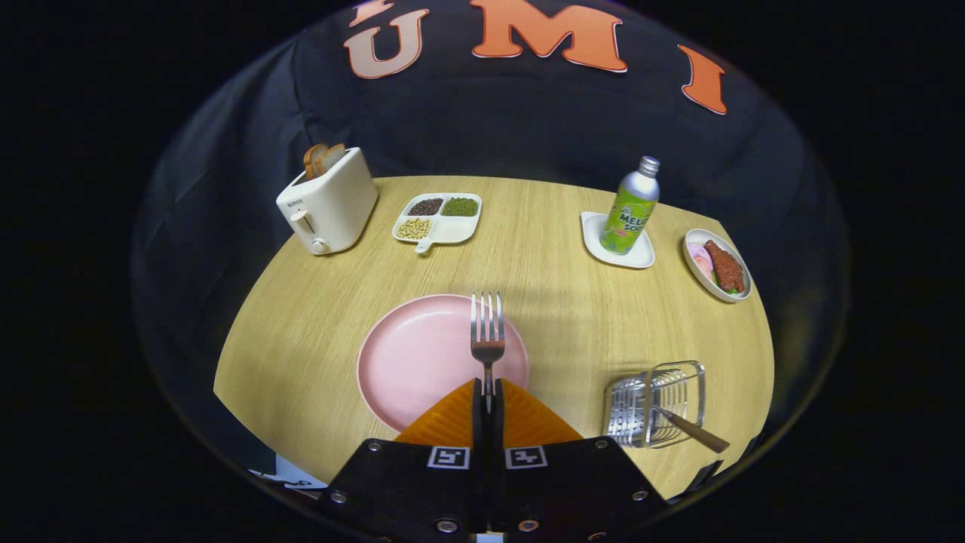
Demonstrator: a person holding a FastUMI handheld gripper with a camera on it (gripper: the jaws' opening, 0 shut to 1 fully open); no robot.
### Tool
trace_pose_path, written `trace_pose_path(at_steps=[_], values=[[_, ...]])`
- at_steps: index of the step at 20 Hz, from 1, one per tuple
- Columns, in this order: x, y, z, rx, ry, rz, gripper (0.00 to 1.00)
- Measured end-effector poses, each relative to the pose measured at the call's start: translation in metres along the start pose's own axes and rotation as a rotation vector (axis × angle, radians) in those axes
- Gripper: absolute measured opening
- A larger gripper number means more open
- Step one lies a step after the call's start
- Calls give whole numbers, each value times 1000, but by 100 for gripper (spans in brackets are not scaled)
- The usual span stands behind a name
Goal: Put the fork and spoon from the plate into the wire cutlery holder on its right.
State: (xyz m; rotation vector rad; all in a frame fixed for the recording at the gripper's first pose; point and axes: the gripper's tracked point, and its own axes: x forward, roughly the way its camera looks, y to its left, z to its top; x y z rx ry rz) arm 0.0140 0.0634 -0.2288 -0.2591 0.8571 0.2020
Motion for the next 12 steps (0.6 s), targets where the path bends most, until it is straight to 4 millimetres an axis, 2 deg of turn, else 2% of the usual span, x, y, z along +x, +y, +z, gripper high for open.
trace_pose_path(at_steps=[6,12], values=[[-27,-53,1,-48,25,-62,3],[-47,-88,-20,-111,119,-90,3]])
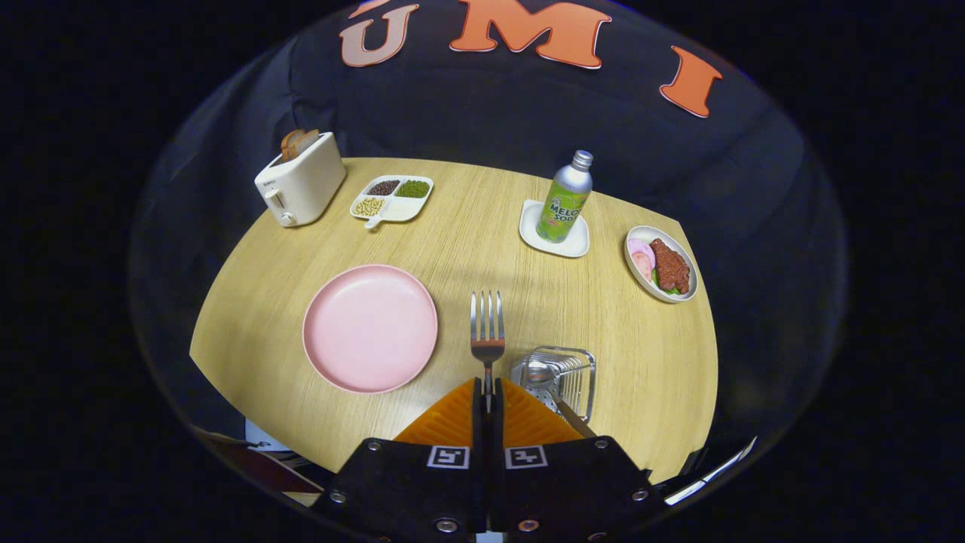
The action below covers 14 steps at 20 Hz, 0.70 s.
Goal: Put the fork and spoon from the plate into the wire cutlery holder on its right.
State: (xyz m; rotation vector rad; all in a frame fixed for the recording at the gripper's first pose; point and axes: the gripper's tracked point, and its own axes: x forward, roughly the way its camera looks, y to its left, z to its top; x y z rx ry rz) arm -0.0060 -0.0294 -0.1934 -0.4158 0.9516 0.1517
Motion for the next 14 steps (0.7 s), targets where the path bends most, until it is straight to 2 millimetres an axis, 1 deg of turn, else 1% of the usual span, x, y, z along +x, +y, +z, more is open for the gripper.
trace_pose_path(at_steps=[7,11,13,14], values=[[-4,-43,-29,-60,127,-34,3],[-3,-56,-47,-100,219,-16,3],[-1,-58,-54,-125,267,3,3],[0,-59,-55,-137,282,10,3]])
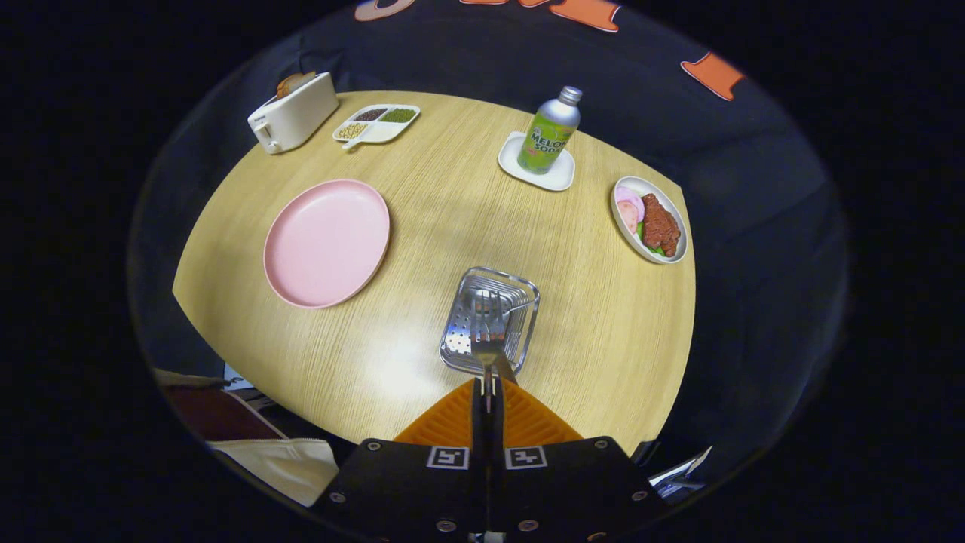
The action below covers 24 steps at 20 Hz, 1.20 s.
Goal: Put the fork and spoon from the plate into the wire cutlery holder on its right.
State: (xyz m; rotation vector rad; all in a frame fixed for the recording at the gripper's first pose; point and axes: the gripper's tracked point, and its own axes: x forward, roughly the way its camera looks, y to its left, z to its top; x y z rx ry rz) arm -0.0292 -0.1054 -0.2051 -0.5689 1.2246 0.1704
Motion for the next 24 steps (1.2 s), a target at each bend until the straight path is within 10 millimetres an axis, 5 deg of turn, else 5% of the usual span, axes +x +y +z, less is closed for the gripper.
trace_pose_path(at_steps=[16,20,21,23,24], values=[[42,-13,18,-187,188,21,4],[39,-11,31,-151,130,33,11],[37,-11,37,-147,107,32,36],[29,-9,49,-93,47,36,69],[21,-8,56,-46,4,44,78]])
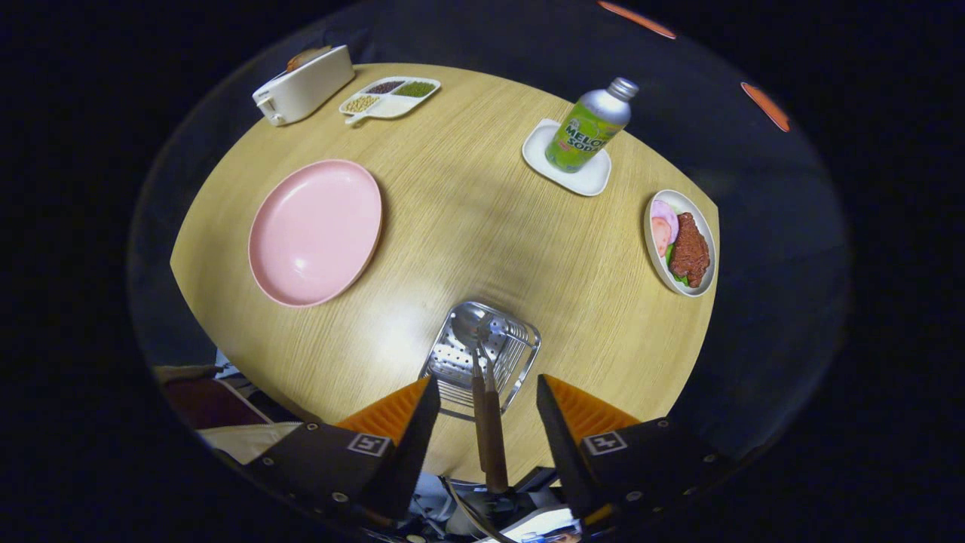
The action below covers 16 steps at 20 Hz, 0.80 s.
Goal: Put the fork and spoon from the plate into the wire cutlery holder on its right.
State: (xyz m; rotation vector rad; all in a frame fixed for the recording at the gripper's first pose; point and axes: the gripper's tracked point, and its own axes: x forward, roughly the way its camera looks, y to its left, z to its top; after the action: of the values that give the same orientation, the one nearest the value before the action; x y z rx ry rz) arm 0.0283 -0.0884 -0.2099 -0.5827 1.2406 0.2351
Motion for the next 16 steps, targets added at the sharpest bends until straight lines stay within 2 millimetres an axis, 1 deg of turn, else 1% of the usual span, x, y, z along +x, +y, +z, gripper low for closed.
trace_pose_path(at_steps=[1,2,3,4,7,8,10,12,13,14,16], values=[[-8,0,13,52,-55,5,94],[-19,1,26,104,-114,12,100],[-31,0,43,149,-186,17,100],[-44,1,56,178,-248,22,100],[-92,-10,103,276,-494,-34,100],[-109,-9,115,317,-571,-42,100],[-139,-7,134,385,-693,-59,100],[-165,-19,140,405,-778,-122,100],[-180,-25,140,423,-827,-152,99],[-192,-27,142,430,-855,-162,100],[-213,-33,137,443,-908,-211,99]])
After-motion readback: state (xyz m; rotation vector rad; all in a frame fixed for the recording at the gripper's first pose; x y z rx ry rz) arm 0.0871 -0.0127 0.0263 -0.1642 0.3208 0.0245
